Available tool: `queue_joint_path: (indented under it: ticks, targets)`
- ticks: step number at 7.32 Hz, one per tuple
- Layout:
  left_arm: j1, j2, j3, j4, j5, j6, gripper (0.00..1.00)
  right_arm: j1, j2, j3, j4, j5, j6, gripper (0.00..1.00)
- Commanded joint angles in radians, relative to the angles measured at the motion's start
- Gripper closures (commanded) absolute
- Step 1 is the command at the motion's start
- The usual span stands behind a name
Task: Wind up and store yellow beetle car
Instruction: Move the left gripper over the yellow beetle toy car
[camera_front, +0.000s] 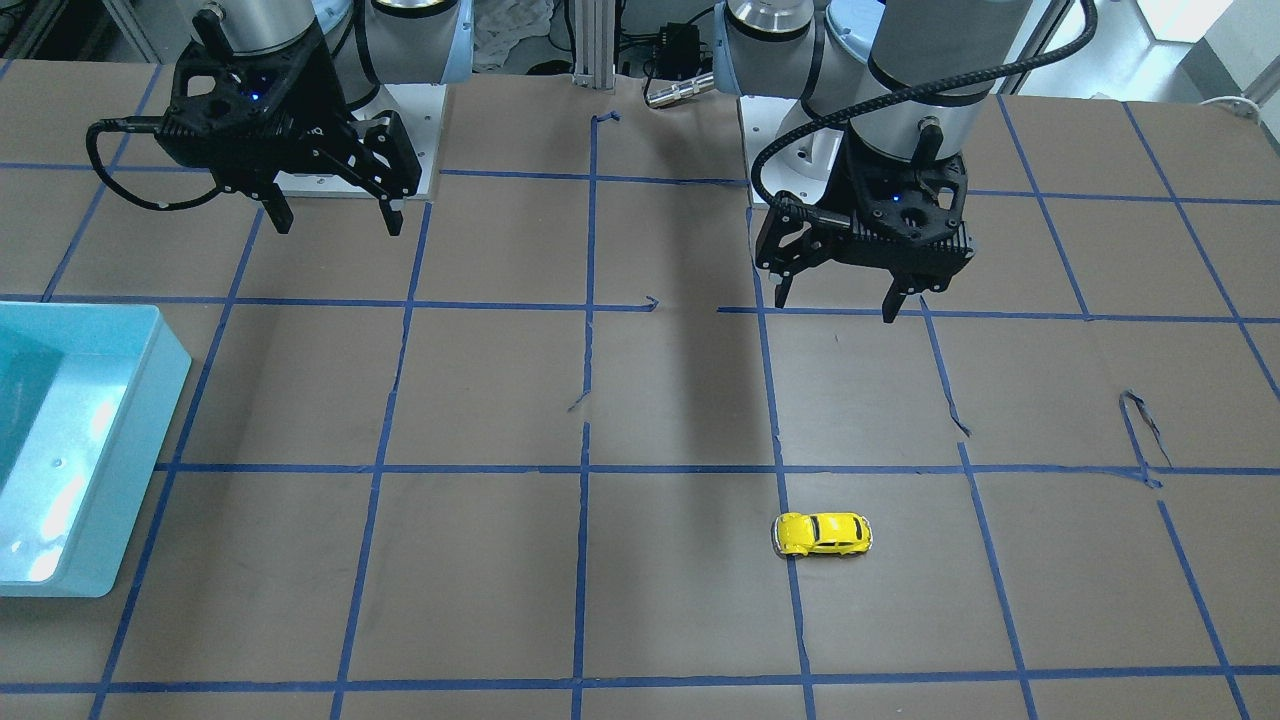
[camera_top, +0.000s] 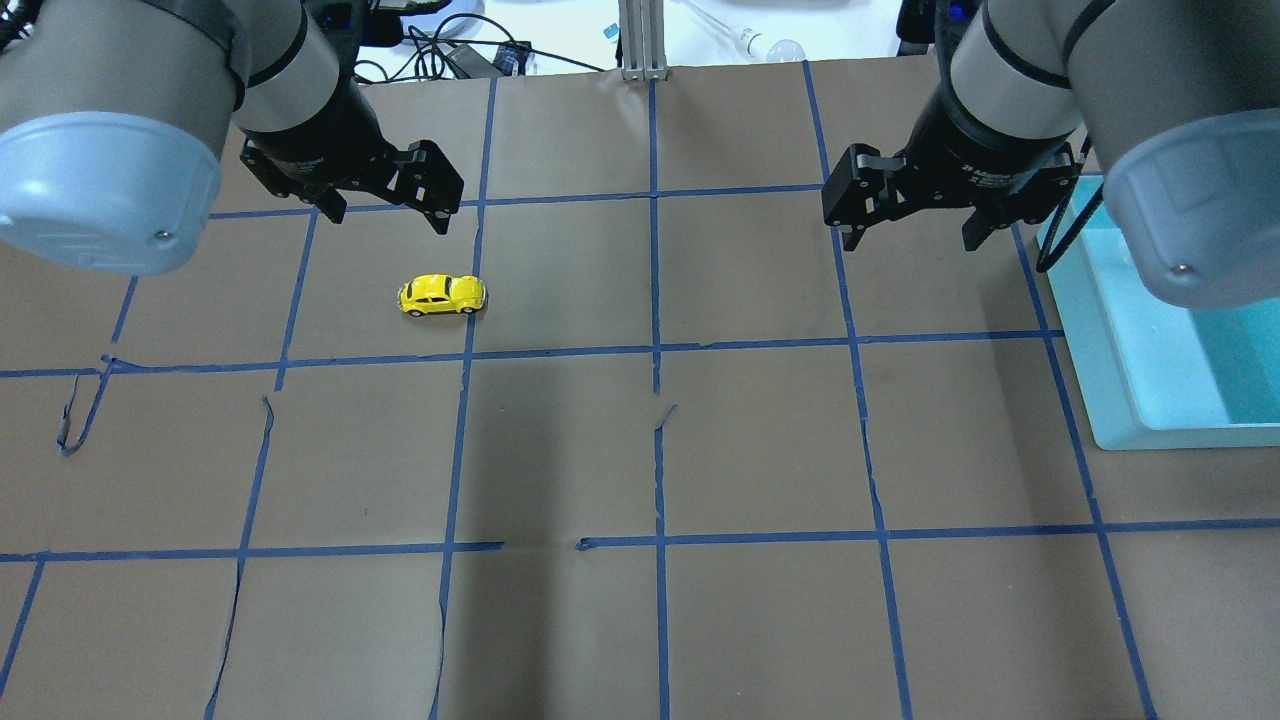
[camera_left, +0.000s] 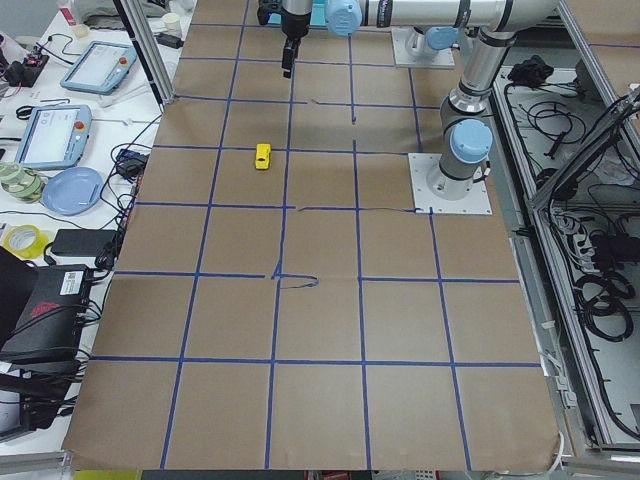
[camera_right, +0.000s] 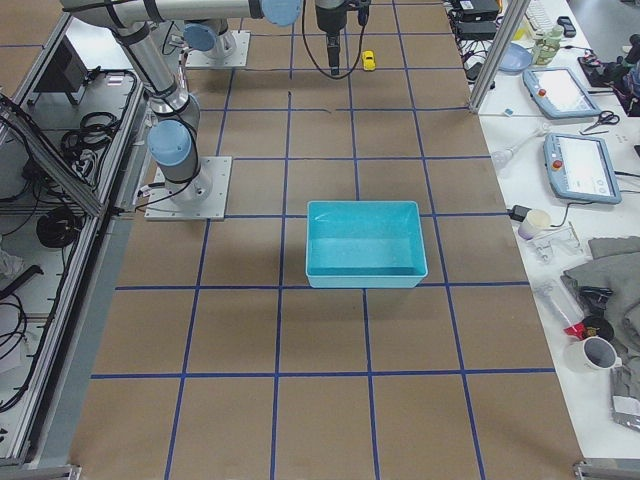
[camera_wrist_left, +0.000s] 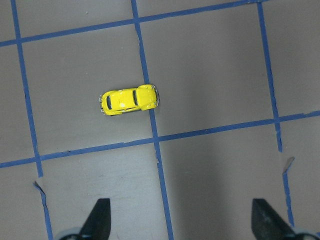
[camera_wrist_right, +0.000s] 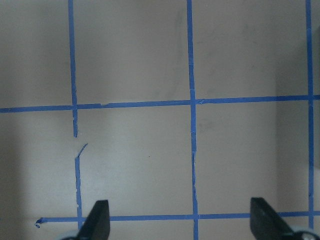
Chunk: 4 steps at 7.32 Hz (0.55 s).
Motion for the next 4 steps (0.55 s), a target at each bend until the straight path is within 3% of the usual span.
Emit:
queue_joint_path:
  ticks: [1,4]
  targets:
    - [0.0,0.004,-0.001,-0.001,0.003,0.002,0.0,0.0,0.0,-0.002,-0.001,-0.001,-0.001,0.0]
    - [0.002,0.003,-0.011,0.001,0.001,0.002,0.0,0.0,0.002,-0.002,-0.001,-0.001,-0.001,0.0]
